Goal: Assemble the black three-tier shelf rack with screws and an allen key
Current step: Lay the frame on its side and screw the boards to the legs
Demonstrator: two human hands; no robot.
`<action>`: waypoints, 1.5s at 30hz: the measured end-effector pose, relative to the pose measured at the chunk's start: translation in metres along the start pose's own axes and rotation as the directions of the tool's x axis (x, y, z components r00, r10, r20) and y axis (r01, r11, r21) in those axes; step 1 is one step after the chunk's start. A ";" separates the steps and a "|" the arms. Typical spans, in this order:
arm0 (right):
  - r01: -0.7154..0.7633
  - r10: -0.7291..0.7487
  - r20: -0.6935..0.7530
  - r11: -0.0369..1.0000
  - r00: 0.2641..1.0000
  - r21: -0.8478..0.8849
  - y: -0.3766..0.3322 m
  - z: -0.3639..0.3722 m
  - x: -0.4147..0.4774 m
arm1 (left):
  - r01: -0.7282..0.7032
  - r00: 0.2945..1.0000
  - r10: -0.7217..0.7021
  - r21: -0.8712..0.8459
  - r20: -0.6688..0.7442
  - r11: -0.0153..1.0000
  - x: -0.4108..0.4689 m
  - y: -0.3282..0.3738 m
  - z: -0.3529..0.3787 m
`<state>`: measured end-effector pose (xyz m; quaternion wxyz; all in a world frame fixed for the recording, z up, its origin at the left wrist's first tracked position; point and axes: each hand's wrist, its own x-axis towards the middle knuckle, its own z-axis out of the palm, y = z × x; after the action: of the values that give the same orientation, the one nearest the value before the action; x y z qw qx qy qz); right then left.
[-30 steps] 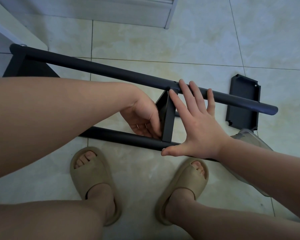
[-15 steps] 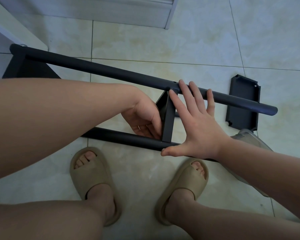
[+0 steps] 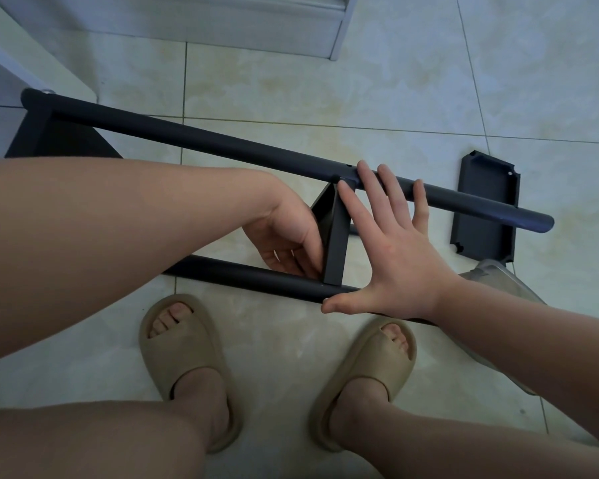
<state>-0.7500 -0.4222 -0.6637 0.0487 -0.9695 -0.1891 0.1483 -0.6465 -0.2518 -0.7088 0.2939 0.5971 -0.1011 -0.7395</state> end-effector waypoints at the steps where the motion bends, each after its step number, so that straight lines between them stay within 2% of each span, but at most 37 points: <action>1: 0.001 -0.001 -0.001 1.000 1.000 0.001 0.000 0.000 0.000 | 0.006 1.000 -0.006 -0.002 0.006 1.000 -0.001 0.000 0.000; 11: -0.006 0.006 0.011 1.000 1.000 0.001 0.000 -0.002 0.000 | -0.014 1.000 0.015 -0.046 0.027 0.999 -0.003 0.002 -0.001; 16: -0.004 0.004 0.014 1.000 1.000 0.004 -0.001 -0.001 0.000 | 0.006 1.000 -0.005 -0.002 0.021 1.000 -0.002 0.000 0.000; 26: -0.004 0.004 0.011 1.000 1.000 0.001 -0.001 -0.001 0.000 | -0.015 0.999 0.017 -0.061 0.042 0.998 -0.003 0.001 -0.001; 37: -0.004 0.004 0.017 1.000 1.000 0.001 -0.001 -0.002 0.000 | 0.000 1.000 0.000 -0.001 -0.020 1.000 -0.002 0.004 0.001; 45: 0.000 0.000 0.010 1.000 1.000 0.001 -0.001 -0.001 0.000 | 0.005 1.000 -0.006 0.035 0.019 0.999 -0.007 0.004 0.000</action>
<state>-0.7502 -0.4214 -0.6622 0.0484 -0.9686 -0.1895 0.1534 -0.6442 -0.2511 -0.7016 0.2804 0.5954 -0.1150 -0.7441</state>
